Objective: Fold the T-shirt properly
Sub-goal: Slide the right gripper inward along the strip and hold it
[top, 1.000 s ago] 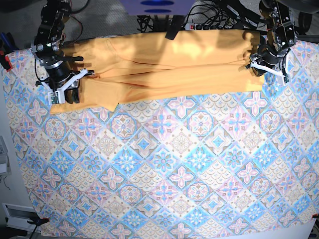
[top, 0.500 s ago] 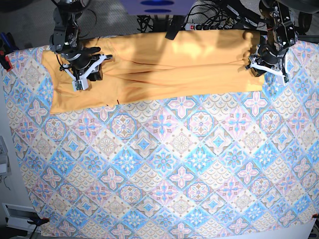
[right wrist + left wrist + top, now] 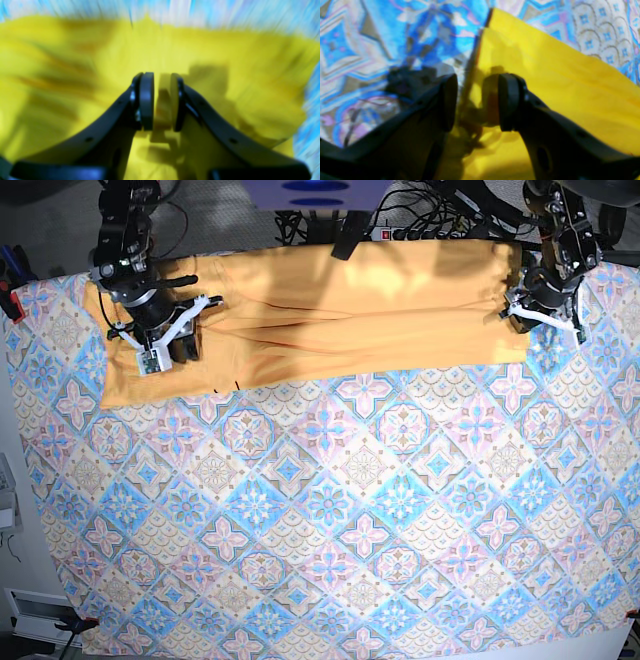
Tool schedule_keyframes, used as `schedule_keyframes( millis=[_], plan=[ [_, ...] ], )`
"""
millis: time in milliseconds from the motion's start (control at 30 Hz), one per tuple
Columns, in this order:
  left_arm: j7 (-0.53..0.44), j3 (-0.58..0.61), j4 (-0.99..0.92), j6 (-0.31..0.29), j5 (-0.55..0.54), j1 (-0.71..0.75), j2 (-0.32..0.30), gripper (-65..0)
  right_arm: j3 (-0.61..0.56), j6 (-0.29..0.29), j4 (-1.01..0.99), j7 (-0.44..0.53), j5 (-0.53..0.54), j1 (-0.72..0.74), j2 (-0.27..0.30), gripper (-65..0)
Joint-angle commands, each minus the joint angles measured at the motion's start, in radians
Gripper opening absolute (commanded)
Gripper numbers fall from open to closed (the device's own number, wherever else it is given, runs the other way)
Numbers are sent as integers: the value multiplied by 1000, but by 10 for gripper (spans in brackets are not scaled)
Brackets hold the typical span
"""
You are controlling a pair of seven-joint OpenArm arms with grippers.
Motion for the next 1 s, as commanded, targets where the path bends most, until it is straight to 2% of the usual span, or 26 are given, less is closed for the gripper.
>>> schedule_keyframes(
  millis=[0,233,500,633,767,967],
  plan=[
    [-15,-20,18,-2,-17,7,-12,-383,0,7,13,11,4,-10,5,-533],
    [-11,-45,12,-3,-57,21,-40,-379,-63,7,-28,19,4,-7,5,-533],
    [201,-7,22,-6,-60,-37,-46,-379,-63,7,-39,20,4,-5,5,-533],
    [227,-8,28,-55,-59,-29,-49,-379,-58,7,-41,20,4,-5,5,-533],
    [285,-14,28,-60,-56,-29,-59,-379,-57,7,-41,20,4,-5,5,-533],
    [296,-10,22,-60,-56,-28,-69,-378,-62,7,-42,20,4,19,5,-533]
  ],
)
